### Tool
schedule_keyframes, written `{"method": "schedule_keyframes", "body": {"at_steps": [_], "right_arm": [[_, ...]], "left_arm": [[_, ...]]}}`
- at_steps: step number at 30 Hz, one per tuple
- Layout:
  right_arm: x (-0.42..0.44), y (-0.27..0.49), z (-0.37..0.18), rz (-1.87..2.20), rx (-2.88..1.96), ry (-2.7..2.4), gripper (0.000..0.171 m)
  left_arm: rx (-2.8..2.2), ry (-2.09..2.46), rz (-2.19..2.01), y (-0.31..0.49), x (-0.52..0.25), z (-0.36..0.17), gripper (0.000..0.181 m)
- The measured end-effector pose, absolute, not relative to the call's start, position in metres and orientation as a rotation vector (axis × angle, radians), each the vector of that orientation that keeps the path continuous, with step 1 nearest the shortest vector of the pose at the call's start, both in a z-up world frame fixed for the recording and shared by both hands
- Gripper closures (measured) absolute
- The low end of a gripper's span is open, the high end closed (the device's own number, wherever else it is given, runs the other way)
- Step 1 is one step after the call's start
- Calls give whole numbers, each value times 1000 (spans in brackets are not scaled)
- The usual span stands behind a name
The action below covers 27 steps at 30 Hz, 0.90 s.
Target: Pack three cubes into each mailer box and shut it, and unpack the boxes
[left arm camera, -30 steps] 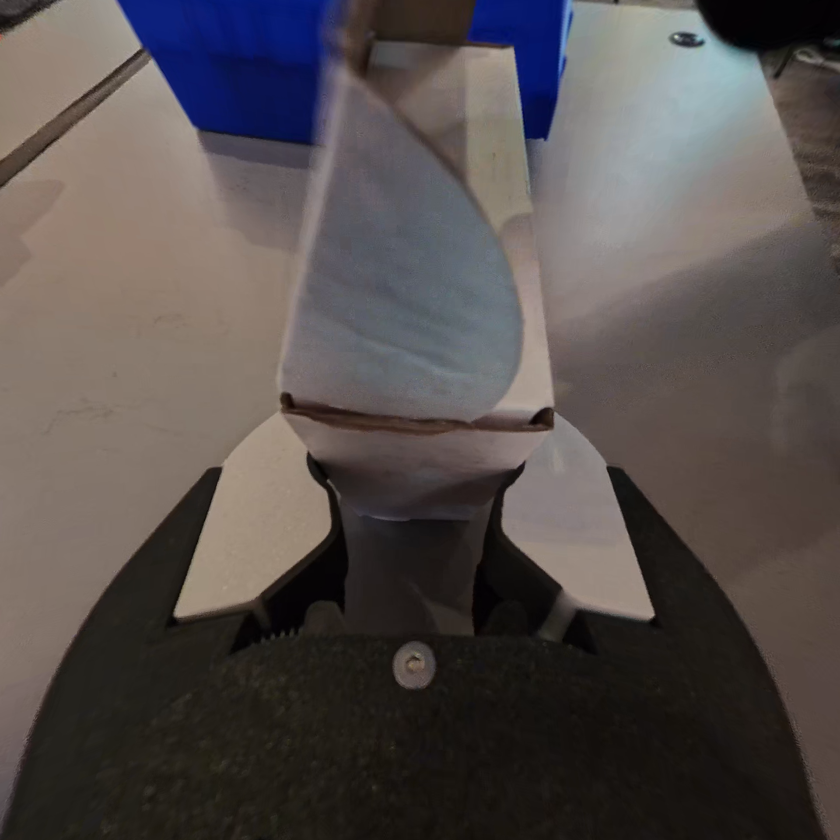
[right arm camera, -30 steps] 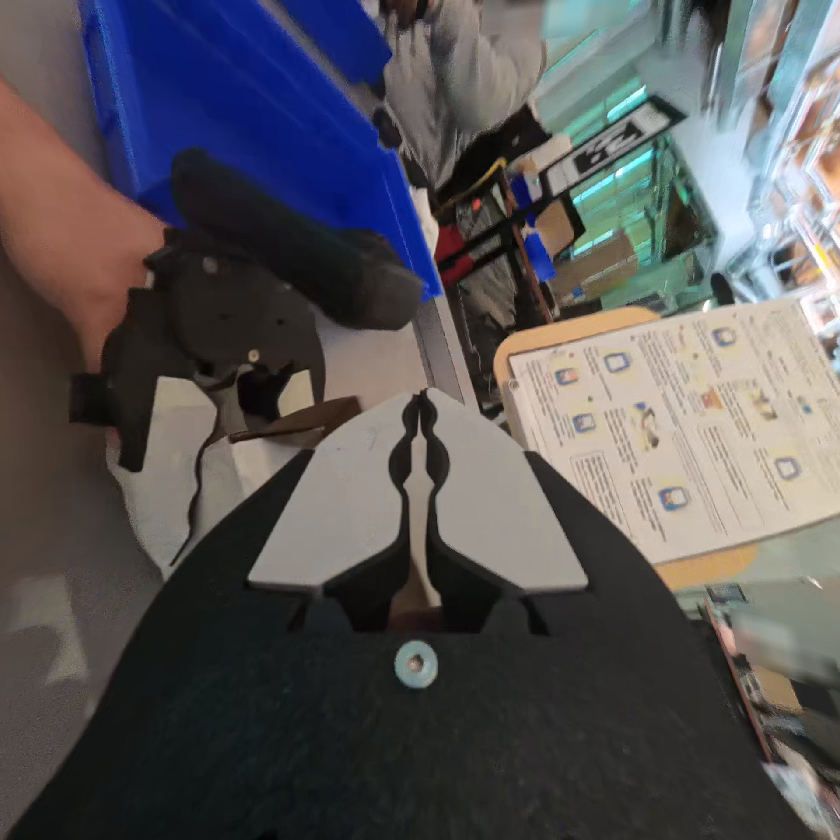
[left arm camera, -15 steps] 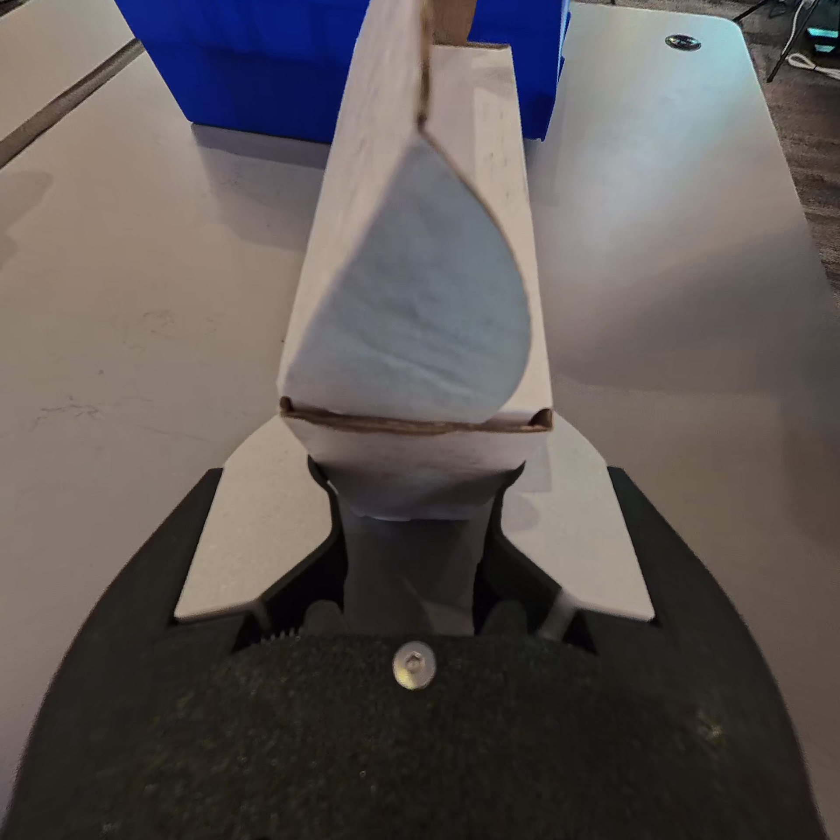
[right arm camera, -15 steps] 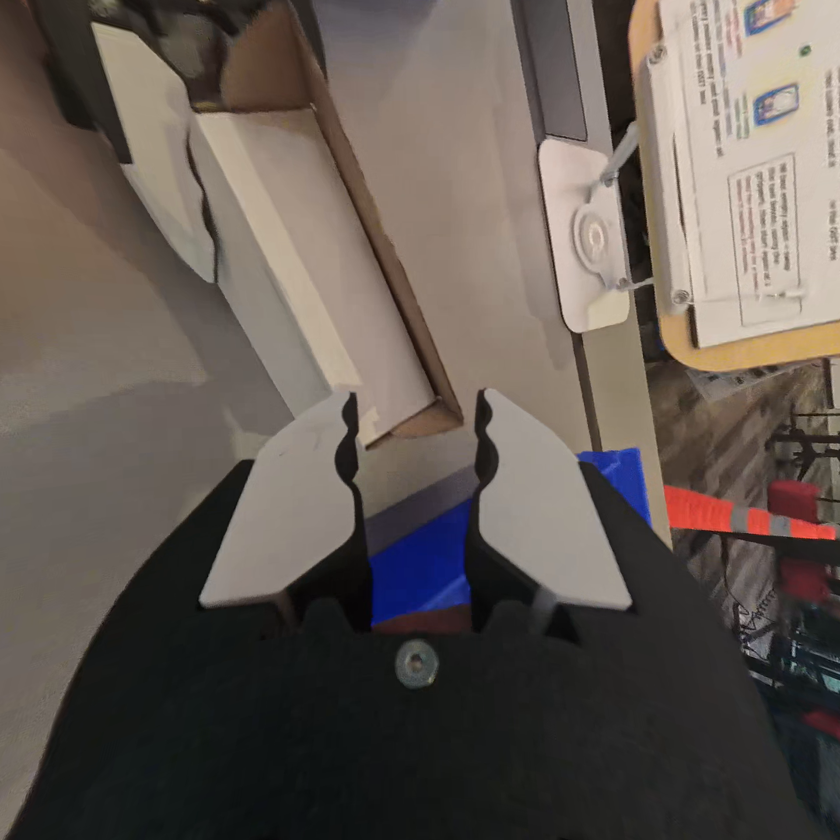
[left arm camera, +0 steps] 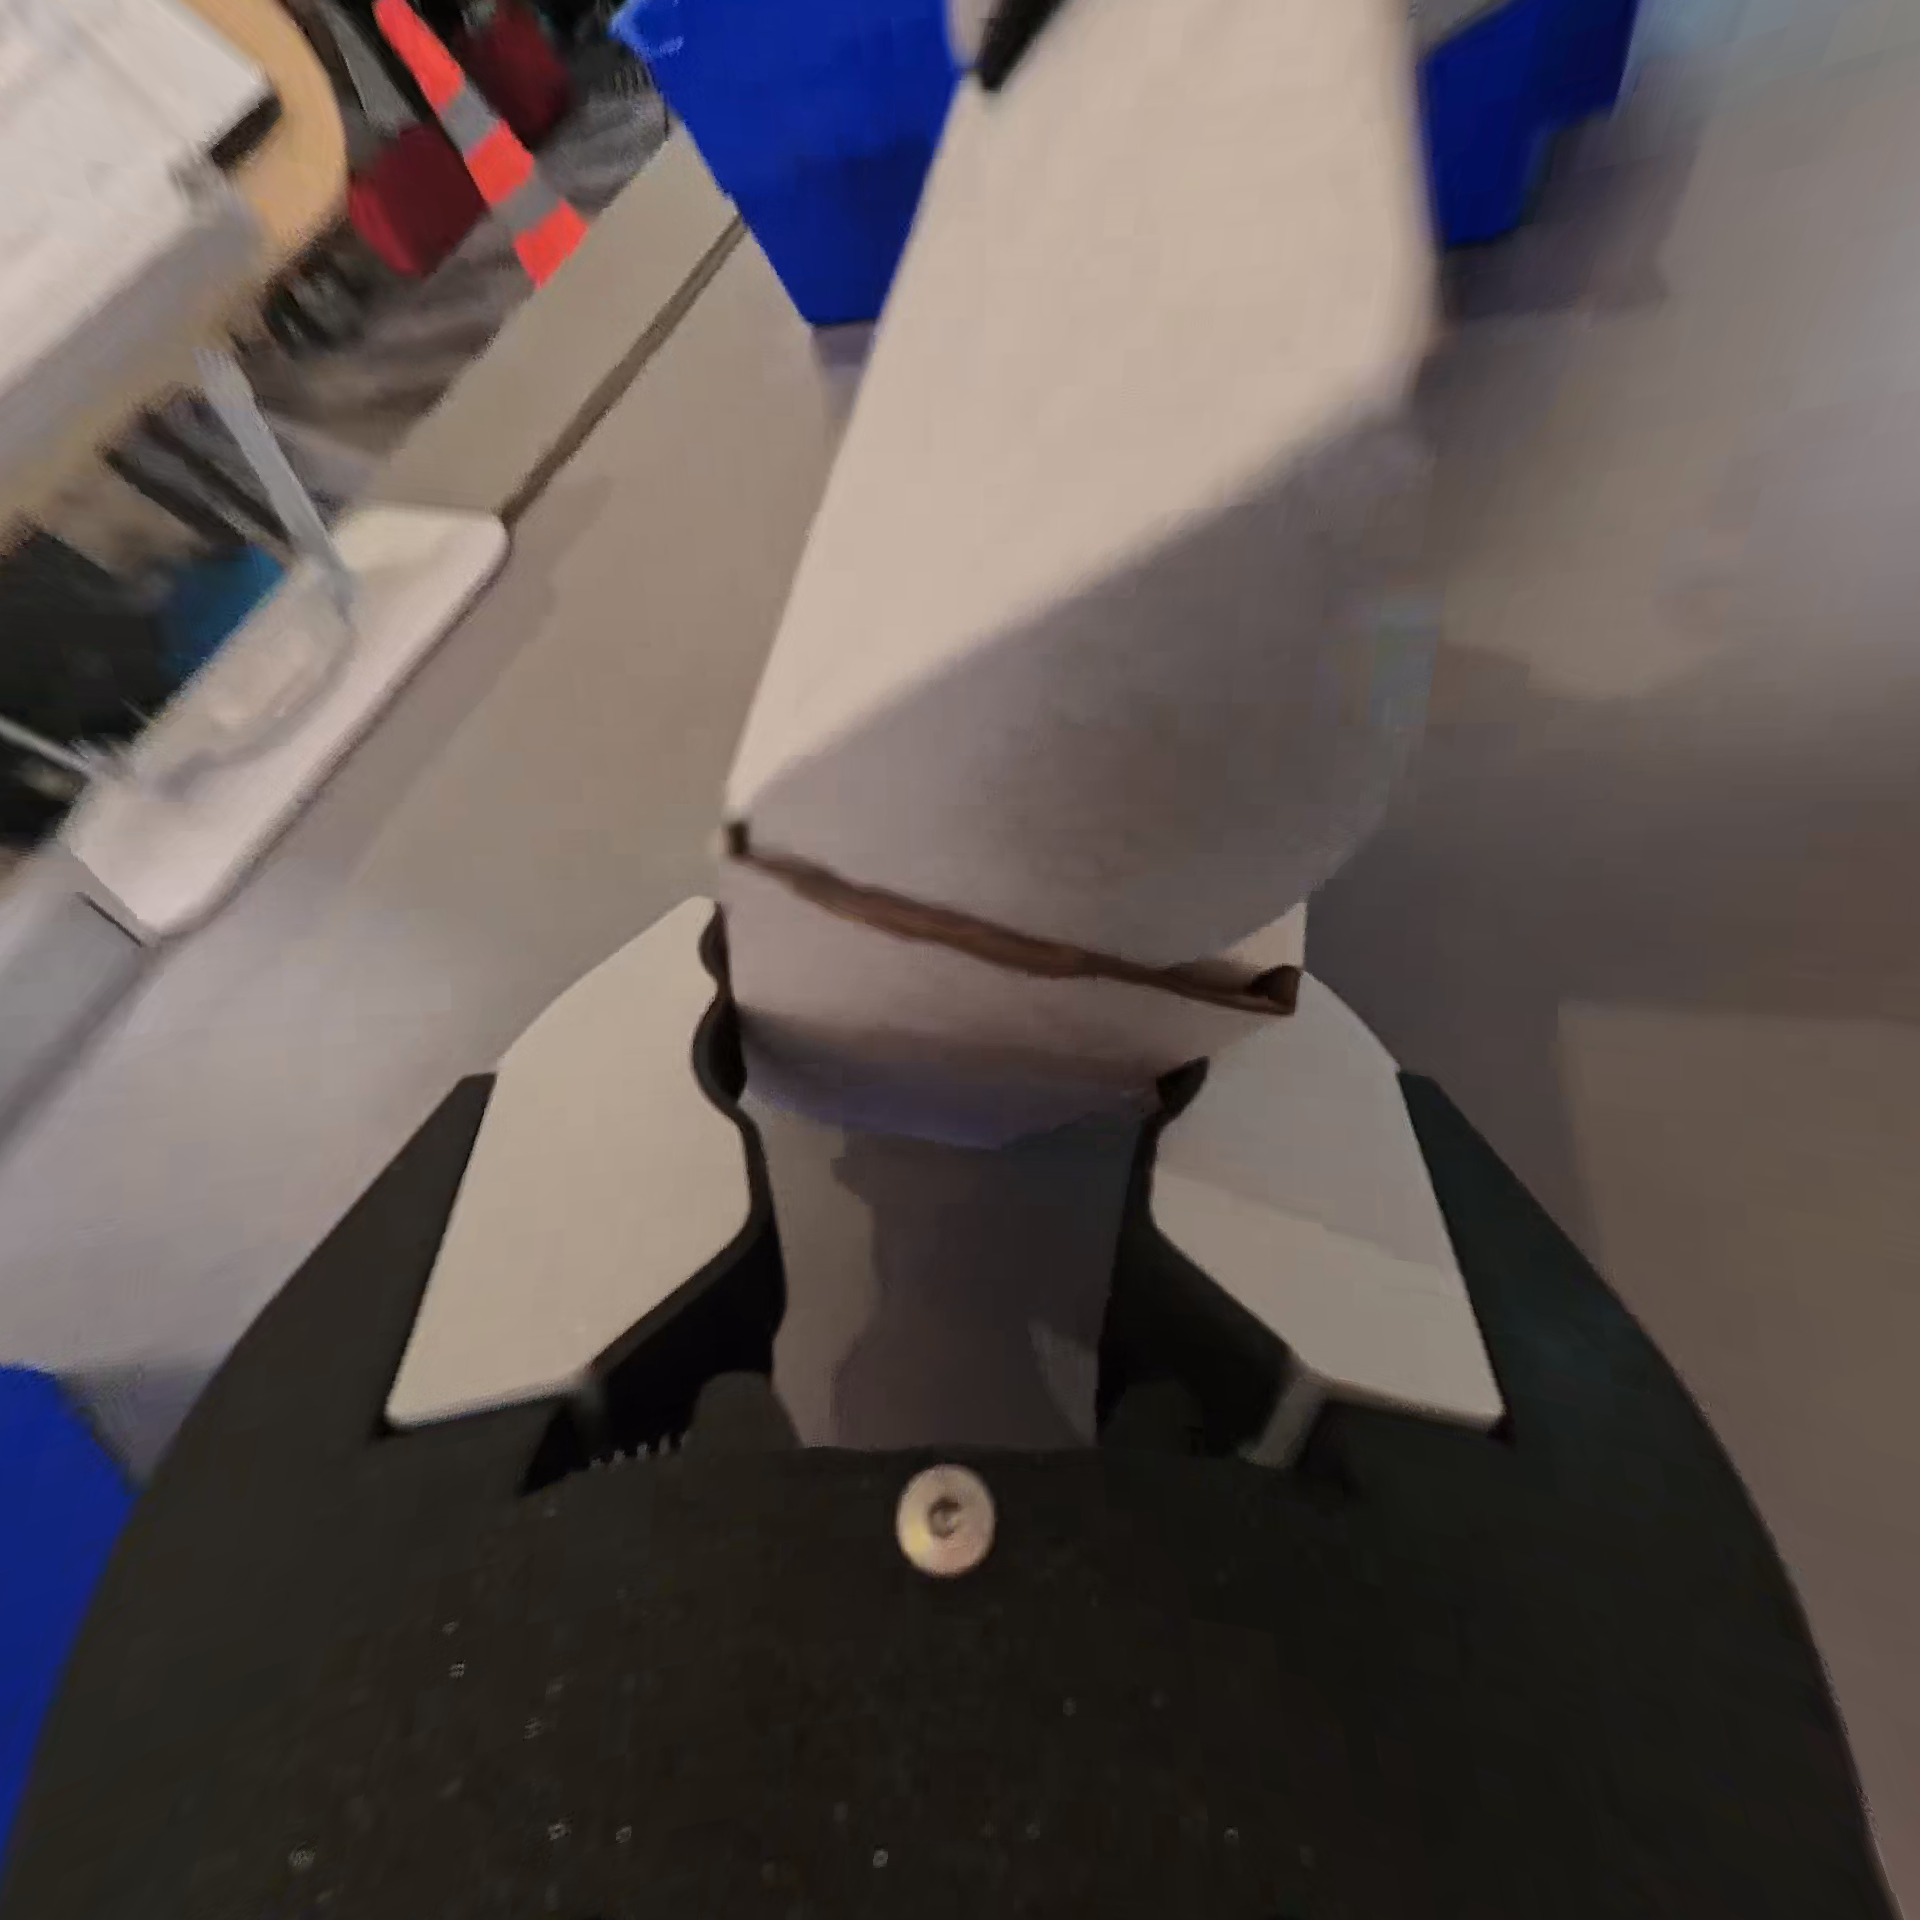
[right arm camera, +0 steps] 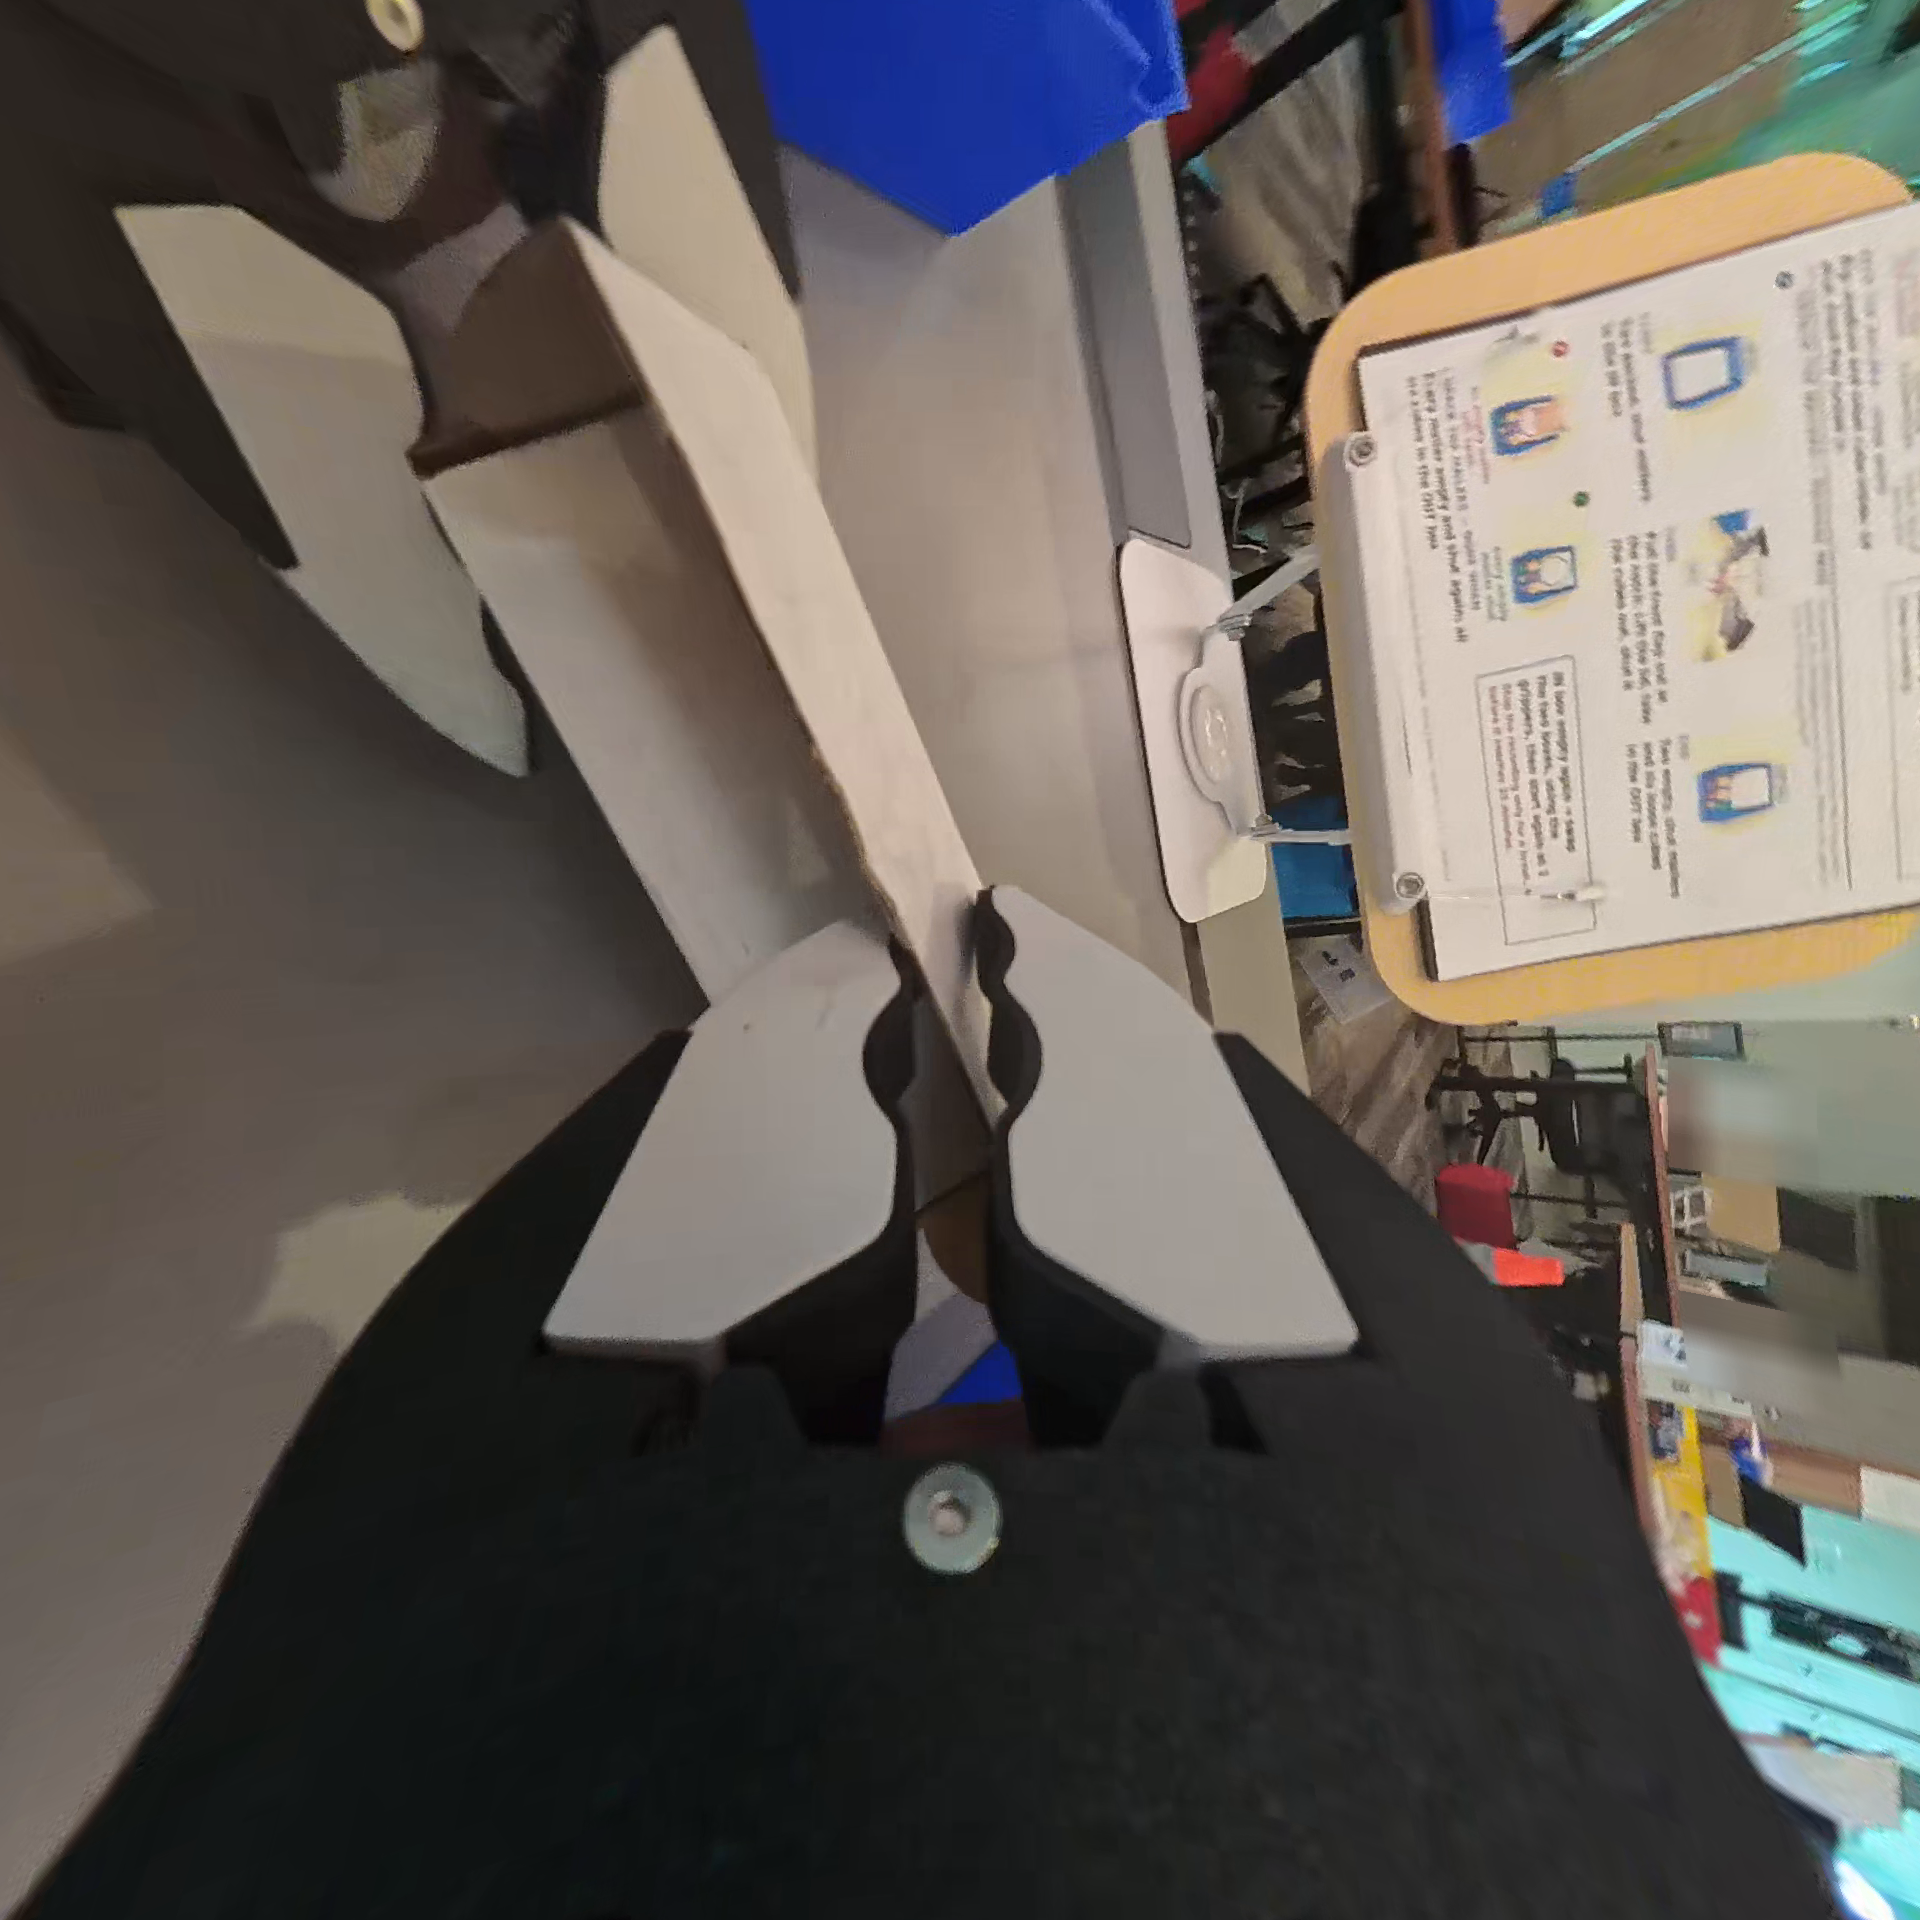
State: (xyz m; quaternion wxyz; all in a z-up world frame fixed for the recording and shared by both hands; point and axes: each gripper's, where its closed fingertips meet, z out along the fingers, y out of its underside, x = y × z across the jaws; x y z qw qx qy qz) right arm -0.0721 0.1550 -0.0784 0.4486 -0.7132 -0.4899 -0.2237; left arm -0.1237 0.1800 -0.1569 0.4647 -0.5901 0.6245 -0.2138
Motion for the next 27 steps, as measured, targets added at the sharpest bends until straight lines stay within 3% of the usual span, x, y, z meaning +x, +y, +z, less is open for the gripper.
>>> {"method": "schedule_keyframes", "body": {"at_steps": [3,7,12,15,17,27], "right_arm": [[-75,141,-82,-625,-1718,-1127,163],[-84,114,-103,-660,-1736,-1101,167],[-94,100,-122,-594,-1761,-1133,169],[-95,102,-119,-506,-1794,-1171,169],[-92,104,-110,-440,-1806,-1183,168],[-62,140,-50,-329,-1823,-1159,168]], "left_arm": [[-1621,1386,-757,161,-143,-147,91],[-1751,1280,-982,133,-162,-144,102],[-1748,1311,-867,131,-158,-150,102],[-1692,1366,-724,135,-152,-156,112],[-1684,1408,-611,141,-154,-164,145],[-1752,1490,-613,139,-143,-178,154]]}}
